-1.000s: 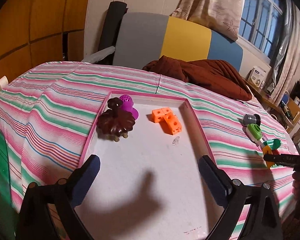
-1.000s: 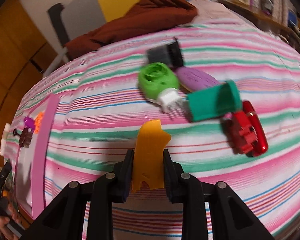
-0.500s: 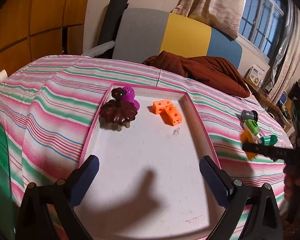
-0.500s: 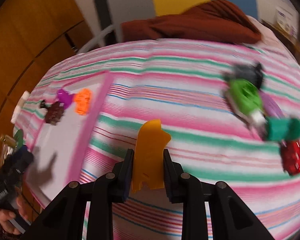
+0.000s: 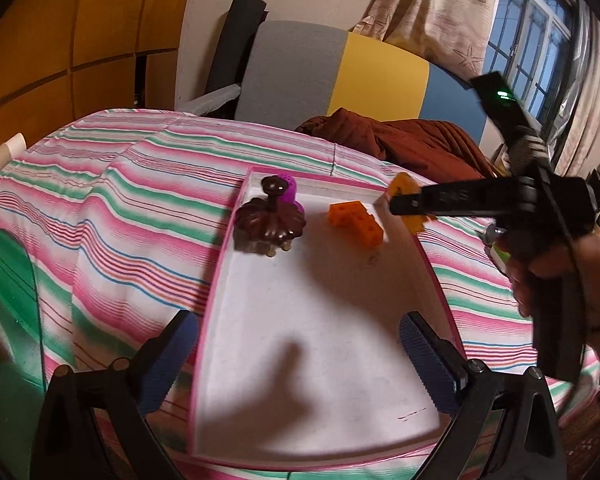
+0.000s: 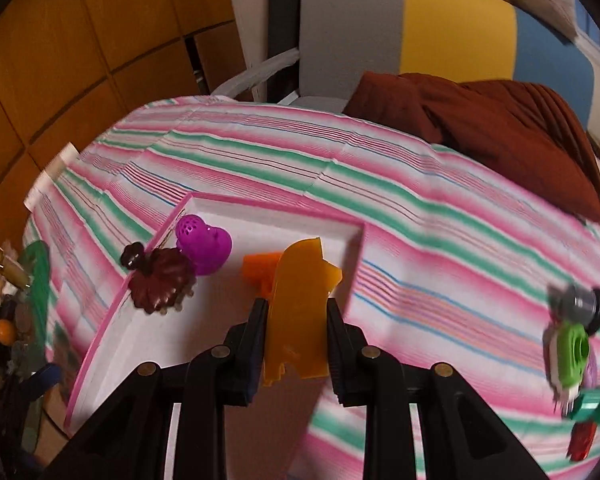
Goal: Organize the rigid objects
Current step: 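Carry the yellow cheese toy into the tray and open the right tool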
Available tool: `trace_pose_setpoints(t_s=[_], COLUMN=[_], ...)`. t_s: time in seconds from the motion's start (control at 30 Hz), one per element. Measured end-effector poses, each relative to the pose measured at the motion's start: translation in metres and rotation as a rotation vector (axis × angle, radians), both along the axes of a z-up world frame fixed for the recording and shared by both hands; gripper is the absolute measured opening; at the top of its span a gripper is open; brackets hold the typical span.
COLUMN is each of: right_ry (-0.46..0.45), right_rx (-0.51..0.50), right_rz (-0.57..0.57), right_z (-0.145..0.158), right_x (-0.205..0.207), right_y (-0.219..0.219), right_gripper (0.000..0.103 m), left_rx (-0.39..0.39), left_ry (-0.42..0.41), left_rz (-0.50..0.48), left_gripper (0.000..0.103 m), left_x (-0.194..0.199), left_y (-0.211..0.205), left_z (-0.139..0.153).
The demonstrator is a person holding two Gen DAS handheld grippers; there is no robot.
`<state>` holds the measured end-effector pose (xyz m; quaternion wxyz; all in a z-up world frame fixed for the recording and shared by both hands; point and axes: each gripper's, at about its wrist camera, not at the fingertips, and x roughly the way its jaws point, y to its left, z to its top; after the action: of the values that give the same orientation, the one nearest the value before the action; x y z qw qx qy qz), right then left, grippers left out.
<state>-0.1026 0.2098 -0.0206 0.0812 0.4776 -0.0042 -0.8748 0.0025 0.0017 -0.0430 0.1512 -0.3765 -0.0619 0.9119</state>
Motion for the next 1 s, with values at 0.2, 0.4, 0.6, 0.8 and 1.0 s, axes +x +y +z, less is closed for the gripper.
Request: trace_pose_setpoints(t_s=[0.2, 0.4, 0.6, 0.8, 1.0], right_ry=[-0.024, -0.003, 0.031, 0.066, 0.091], right_rx=[0.080, 0.140, 0.136, 0.069, 0.078], right_rz=[-0.005, -0.028, -0.073, -0.135, -0.112], right_z=[-0.012, -0.019, -0.014, -0.001, 0.007], right_x=[-0.025, -0.038, -0.037, -0.021, 0.001], right_y=[-0.009, -0.009, 0.000, 0.019, 0.016], right_gripper=[0.026, 0.030, 0.036, 0.036, 0.037], left_rx=[0.011, 0.026, 0.030, 0.029, 0.022], left_ry=[-0.005, -0.026, -0.019, -0.025, -0.036], left_rz=[0.017, 0.025, 0.021, 0.012, 0.003], left_gripper=[0.102, 0.102, 0.102, 0.102, 0.102], left_x=[0.000, -0.003, -0.001, -0.001, 0.002], left_y=[-0.010, -0.013, -0.011, -0.005, 0.001], left_z=[-0.002, -0.005, -0.003, -0.003, -0.005])
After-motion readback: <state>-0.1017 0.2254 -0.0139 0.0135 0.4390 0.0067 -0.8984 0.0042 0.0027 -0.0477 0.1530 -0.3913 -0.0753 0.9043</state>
